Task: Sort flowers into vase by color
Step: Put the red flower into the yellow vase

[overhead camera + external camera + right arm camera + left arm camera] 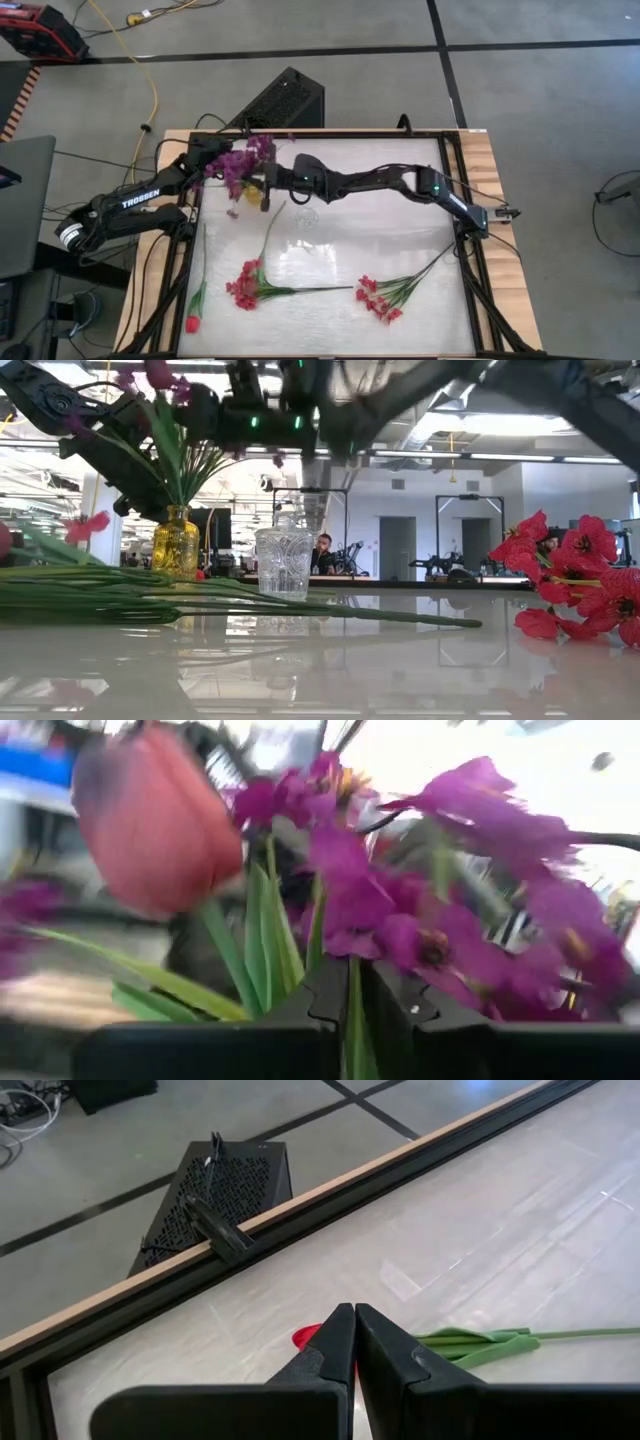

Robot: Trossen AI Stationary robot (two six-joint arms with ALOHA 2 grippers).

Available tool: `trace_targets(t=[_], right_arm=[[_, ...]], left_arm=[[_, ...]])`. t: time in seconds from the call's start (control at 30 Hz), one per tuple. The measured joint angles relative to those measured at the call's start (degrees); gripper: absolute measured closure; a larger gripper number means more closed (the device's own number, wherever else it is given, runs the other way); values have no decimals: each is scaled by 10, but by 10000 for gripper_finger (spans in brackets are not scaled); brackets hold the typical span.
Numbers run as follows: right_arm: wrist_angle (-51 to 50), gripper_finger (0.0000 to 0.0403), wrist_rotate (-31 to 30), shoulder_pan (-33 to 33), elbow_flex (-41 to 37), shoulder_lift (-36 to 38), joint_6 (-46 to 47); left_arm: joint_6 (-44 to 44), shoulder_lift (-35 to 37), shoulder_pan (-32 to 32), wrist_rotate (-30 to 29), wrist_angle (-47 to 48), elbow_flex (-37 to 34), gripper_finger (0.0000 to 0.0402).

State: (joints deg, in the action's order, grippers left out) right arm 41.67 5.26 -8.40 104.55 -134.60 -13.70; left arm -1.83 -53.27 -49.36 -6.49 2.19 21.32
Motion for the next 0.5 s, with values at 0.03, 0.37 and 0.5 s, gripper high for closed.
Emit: trace_targets(t=[0.03,0.37,0.5], right_arm=[[-58,340,3,4,0,21,-18],[-449,297,-66,23,-1,208,-136],[-528,246,-82,19,-1,256,-128]], left_arm=[[2,0,0,0,0,0,401],[7,0,0,1,-1,0,401],[7,0,0,1,-1,0,401]])
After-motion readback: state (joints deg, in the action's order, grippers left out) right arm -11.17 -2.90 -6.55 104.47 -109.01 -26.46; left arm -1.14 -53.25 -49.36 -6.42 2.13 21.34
